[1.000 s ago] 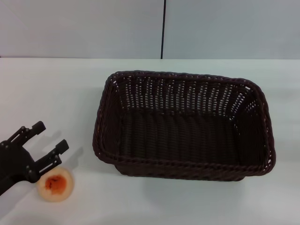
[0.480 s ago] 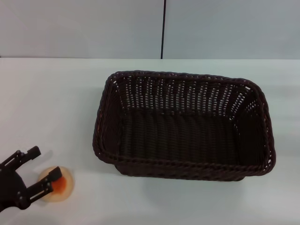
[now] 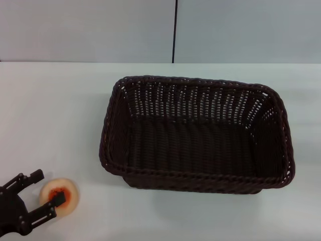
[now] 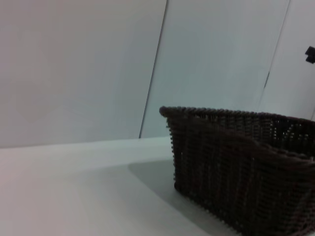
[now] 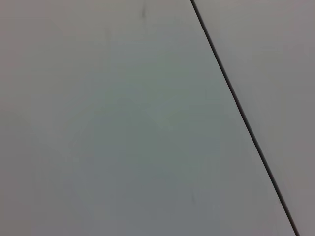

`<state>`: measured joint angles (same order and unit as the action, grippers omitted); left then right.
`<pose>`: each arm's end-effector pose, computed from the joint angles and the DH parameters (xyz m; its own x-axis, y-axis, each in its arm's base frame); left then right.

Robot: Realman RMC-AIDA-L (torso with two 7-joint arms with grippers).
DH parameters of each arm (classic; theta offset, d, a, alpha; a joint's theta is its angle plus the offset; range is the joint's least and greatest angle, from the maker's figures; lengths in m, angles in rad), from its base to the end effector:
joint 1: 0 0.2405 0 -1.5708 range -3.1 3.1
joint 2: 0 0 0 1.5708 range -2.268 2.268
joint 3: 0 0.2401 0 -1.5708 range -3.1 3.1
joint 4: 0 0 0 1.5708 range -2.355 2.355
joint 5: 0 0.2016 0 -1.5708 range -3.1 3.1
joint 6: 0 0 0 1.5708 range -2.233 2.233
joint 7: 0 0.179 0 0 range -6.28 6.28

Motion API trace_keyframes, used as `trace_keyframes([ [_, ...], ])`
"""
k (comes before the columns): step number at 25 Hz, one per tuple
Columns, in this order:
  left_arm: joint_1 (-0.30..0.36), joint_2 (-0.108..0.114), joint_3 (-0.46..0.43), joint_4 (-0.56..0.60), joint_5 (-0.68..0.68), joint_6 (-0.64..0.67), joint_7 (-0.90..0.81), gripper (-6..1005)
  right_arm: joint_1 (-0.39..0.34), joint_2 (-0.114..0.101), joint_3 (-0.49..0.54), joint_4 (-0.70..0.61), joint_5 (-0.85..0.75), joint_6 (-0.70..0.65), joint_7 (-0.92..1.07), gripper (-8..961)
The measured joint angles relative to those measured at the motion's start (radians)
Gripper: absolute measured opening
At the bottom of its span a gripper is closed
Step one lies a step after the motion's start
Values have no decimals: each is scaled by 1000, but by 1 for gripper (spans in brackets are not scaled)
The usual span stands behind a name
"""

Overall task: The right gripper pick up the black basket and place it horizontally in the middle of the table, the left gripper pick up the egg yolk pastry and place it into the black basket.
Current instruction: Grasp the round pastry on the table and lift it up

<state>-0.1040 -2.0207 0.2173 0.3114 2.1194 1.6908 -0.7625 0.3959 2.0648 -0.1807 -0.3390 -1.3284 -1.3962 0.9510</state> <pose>-0.3514 0.1784 -0.0093 0.6883 0.2925 0.6638 0.6426 -0.6705 -0.3708 0.3259 0.3415 0.1038 0.4050 0.1606 -0.9001 -0.8744 -0.2197 -0.4326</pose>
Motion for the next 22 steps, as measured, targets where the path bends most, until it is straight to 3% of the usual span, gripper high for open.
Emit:
trace_keyframes([
  [17, -7, -2, 3, 16, 74, -51, -3, 800, 0, 0, 1, 8, 0, 5, -23, 432],
  [22, -10, -3, 1, 16, 74, -55, 1, 590, 0, 0, 3, 13, 0, 7, -24, 432],
])
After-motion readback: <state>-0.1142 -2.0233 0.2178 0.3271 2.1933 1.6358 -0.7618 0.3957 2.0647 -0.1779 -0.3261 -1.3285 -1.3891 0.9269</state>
